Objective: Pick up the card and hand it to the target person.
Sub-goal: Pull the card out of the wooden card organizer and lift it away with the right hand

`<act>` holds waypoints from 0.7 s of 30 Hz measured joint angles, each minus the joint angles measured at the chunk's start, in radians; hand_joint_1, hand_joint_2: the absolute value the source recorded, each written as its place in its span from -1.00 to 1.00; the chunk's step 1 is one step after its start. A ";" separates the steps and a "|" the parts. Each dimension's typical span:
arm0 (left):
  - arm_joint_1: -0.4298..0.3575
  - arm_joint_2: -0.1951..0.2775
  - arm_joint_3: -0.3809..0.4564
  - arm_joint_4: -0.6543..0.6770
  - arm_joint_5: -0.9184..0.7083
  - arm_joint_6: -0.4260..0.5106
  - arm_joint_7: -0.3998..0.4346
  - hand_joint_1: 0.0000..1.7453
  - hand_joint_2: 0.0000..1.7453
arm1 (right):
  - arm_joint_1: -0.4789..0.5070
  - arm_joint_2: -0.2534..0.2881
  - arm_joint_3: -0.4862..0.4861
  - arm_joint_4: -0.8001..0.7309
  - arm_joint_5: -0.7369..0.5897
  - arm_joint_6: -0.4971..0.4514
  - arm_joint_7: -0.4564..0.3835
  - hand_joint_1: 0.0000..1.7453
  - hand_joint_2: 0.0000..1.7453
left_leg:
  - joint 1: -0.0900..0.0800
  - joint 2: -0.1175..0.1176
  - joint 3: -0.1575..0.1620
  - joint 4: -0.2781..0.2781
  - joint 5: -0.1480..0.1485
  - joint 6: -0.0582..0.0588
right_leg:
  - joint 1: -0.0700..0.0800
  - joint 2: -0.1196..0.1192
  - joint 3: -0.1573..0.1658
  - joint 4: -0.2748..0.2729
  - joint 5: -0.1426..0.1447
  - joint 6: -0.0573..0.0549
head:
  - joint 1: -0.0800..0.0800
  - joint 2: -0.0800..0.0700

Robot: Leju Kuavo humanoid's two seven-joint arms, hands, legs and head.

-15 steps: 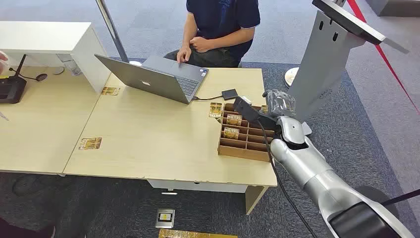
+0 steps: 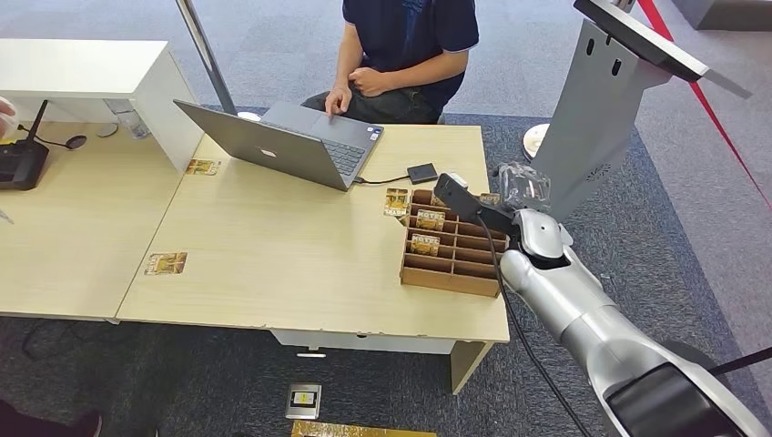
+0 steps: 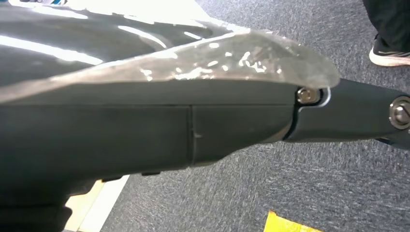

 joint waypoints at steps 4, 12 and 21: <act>0.000 0.000 0.000 0.000 -0.001 0.000 -0.002 -1.00 -1.00 | 0.000 0.001 0.005 0.004 -0.006 0.007 0.003 -0.22 1.00 | 0.000 0.000 0.000 0.000 0.000 0.000 | 0.000 0.000 0.000 0.000 0.000 0.000 | 0.000 0.000; 0.000 0.000 0.000 0.000 0.001 0.000 -0.003 -1.00 -1.00 | 0.001 0.003 0.007 0.007 -0.024 0.005 -0.002 -0.22 1.00 | 0.000 0.000 0.000 0.000 0.000 0.000 | 0.000 0.000 0.000 0.000 0.000 0.000 | 0.000 0.000; 0.000 0.000 0.000 0.000 0.006 0.000 -0.001 -1.00 -1.00 | 0.003 0.003 0.009 0.020 -0.030 0.004 -0.002 -0.16 1.00 | 0.000 0.000 0.000 0.000 0.000 0.000 | 0.000 0.000 0.000 0.000 0.000 0.000 | 0.000 0.000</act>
